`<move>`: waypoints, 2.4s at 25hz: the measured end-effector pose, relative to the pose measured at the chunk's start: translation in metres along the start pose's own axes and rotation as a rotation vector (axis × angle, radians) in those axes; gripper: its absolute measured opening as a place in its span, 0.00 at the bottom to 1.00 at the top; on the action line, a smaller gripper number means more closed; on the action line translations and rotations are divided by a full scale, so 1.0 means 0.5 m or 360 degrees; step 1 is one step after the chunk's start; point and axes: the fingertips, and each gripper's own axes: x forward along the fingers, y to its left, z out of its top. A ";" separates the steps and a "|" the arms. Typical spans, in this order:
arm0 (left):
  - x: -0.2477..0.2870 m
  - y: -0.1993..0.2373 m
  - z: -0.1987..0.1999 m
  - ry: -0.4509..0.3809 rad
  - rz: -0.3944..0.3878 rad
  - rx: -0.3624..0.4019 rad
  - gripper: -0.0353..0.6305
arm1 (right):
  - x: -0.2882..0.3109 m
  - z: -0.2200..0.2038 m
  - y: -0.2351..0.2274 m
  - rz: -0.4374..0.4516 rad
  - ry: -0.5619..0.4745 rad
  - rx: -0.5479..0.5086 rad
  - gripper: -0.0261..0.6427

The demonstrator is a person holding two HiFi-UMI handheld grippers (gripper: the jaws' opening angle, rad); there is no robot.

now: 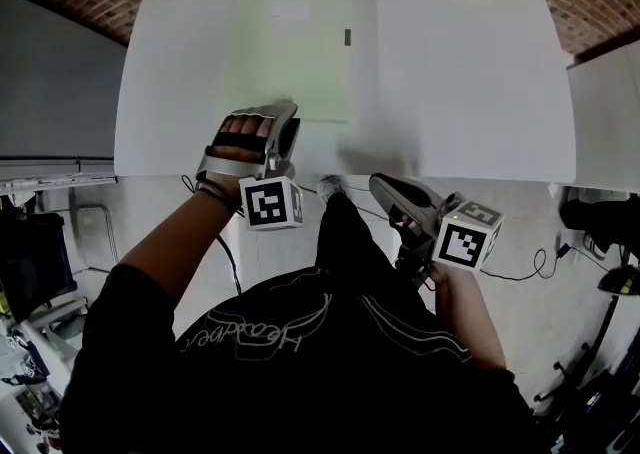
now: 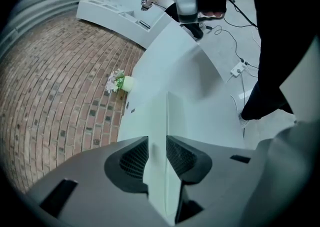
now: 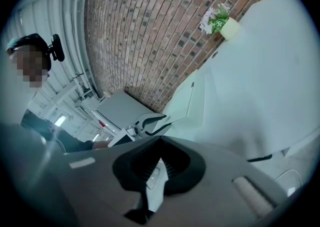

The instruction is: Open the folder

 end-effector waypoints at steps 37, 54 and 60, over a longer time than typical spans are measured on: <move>-0.007 0.012 0.003 0.0021 -0.0184 -0.0104 0.08 | 0.045 0.052 -0.036 -0.0034 0.0000 -0.0098 0.04; -0.025 0.010 0.021 -0.0011 -0.0310 -0.0161 0.08 | 0.131 0.101 -0.099 -0.0243 0.0129 -0.0483 0.04; -0.031 0.013 0.031 -0.0061 -0.0313 -0.0198 0.08 | 0.146 0.090 -0.115 -0.0268 0.0169 -0.0560 0.04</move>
